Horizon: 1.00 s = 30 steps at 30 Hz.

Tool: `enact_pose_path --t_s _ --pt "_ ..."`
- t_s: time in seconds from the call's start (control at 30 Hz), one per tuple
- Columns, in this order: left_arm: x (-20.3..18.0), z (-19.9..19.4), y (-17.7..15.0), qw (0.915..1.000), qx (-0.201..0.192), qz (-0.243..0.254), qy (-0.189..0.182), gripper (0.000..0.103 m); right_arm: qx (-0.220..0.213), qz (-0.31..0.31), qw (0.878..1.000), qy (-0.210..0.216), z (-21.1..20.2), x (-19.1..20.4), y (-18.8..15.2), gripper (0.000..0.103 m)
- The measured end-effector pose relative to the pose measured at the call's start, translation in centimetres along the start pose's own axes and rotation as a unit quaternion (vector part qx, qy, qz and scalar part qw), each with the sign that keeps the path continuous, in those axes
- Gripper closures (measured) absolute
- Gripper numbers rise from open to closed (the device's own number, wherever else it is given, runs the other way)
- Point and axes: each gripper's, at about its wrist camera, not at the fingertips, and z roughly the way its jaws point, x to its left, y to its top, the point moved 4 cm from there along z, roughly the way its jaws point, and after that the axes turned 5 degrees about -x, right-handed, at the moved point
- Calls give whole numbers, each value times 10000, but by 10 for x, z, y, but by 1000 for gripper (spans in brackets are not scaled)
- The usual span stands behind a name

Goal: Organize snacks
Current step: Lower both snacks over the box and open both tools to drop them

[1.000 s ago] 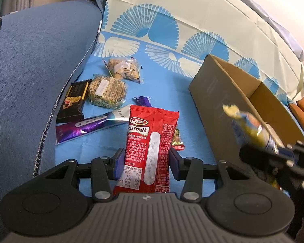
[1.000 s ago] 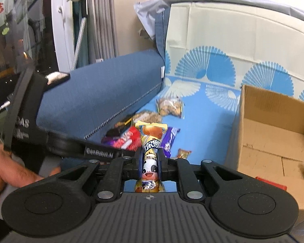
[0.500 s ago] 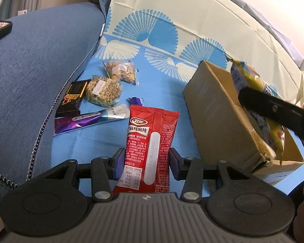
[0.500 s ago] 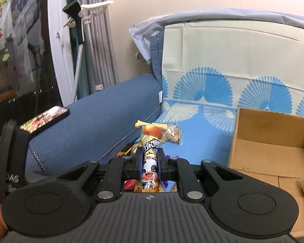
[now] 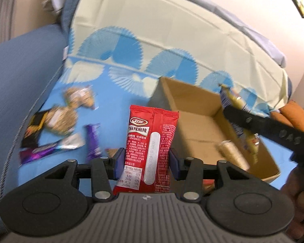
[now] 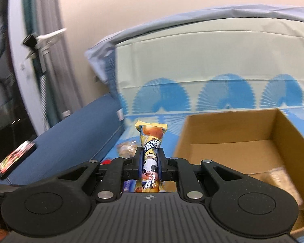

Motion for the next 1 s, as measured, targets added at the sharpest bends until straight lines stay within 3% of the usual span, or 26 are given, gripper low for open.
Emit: enact_pose_path --t_s 0.2,0.33,0.47,0.73,1.0 --pt "-56 14 24 9988 -191 179 -402 53 -351 96 9957 -847 -11 -42 16 89" --pt "-93 27 39 9969 -315 276 -668 53 -483 354 9871 -1487 -21 -76 23 89" --pt "-127 43 51 9948 -364 374 -878 53 -599 590 9790 -1858 -30 -104 23 89" --pt "-167 63 60 9918 -433 516 -1090 53 -705 633 9752 -2003 -36 -119 23 89" --pt "-173 65 65 9912 -497 508 -1114 53 -809 670 9733 -2042 -43 -125 27 89"
